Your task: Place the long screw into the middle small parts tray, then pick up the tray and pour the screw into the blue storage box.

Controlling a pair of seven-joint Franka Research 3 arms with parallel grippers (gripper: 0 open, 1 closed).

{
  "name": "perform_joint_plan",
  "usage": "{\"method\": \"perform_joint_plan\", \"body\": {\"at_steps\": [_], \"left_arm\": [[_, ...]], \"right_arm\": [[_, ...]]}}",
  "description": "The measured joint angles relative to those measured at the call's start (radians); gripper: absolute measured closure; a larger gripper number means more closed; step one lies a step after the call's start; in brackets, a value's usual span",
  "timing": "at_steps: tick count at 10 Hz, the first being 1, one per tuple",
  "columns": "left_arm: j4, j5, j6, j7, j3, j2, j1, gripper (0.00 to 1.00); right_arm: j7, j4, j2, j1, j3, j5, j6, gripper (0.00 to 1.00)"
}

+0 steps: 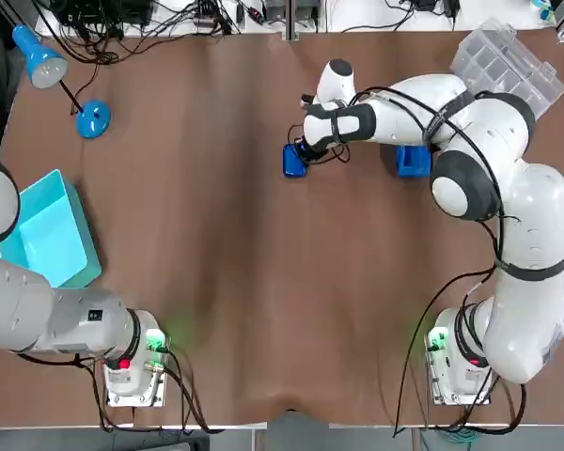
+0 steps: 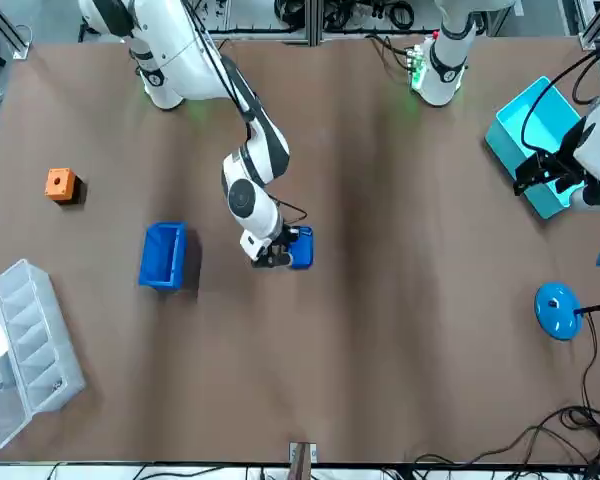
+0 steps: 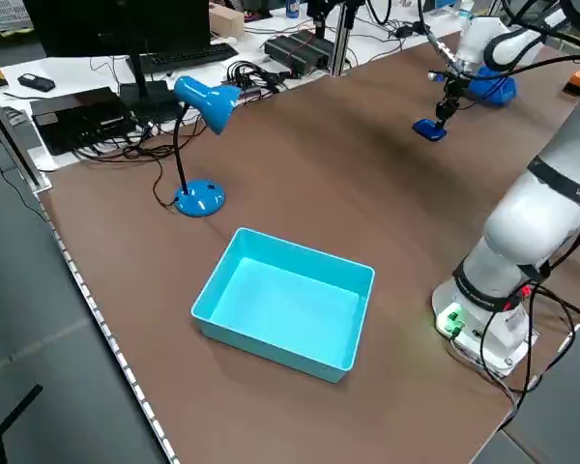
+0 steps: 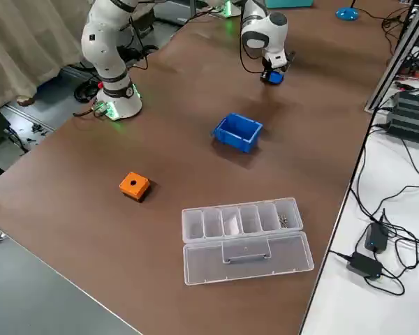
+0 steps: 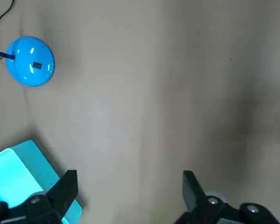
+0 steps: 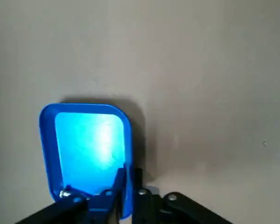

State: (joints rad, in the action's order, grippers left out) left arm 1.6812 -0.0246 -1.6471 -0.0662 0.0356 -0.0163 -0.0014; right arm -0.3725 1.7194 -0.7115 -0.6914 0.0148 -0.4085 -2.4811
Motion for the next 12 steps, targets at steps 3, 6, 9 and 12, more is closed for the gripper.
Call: {"method": "perform_joint_plan", "body": {"at_steps": [3,6,9,12], "left_arm": [[0.0,0.0,0.0,0.0,0.0,0.0,0.0,0.01],[0.0,0.0,0.0,-0.002,0.0,0.004,0.0,0.01],[0.0,0.0,0.0,-0.004,0.0,0.006,0.0,0.01],[0.0,0.0,0.0,-0.004,0.0,0.006,0.0,0.01]], "right_arm": [[-0.001,0.0,0.003,0.0,-0.001,0.0,0.002,0.98],[-0.001,-0.009,0.008,0.003,-0.002,0.0,0.002,0.99],[-0.001,-0.01,0.03,0.019,-0.002,0.0,0.006,0.99],[0.002,-0.02,0.079,0.064,-0.008,0.0,0.086,0.99]]}}
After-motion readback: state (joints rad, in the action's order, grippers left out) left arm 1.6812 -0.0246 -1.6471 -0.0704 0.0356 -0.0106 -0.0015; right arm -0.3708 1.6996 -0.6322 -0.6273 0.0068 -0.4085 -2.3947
